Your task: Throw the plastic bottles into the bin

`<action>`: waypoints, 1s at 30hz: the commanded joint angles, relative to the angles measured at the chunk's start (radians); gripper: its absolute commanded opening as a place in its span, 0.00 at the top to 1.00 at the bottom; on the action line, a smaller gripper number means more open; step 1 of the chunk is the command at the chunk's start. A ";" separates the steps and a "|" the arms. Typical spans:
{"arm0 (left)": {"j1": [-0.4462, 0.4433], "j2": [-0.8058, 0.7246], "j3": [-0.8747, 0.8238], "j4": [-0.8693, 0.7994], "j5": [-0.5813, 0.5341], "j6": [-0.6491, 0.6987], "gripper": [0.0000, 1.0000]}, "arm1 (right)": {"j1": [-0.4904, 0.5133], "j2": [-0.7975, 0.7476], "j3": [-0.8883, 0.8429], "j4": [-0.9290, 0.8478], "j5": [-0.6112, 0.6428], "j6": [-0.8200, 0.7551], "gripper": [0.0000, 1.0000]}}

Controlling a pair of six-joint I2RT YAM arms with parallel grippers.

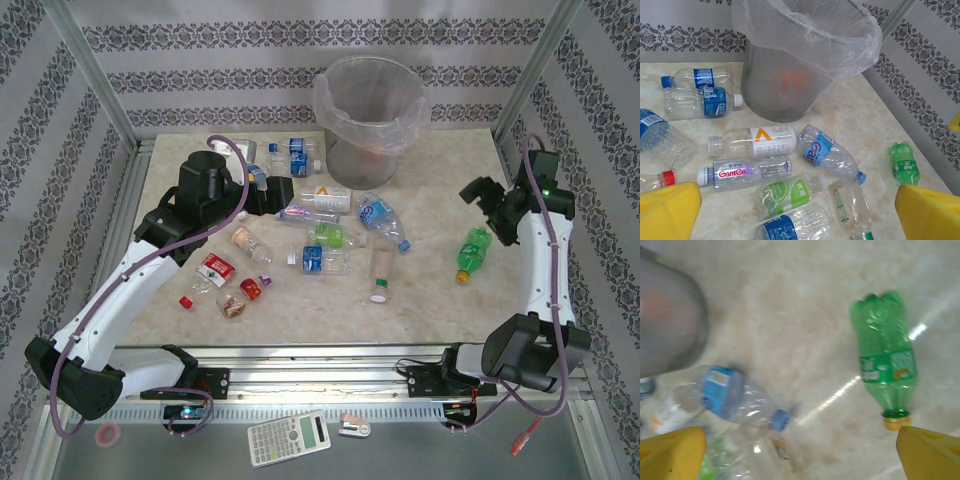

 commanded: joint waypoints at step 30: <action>-0.013 -0.131 0.018 -0.002 0.156 0.050 0.00 | -0.171 0.423 -0.191 0.219 0.043 -0.093 0.19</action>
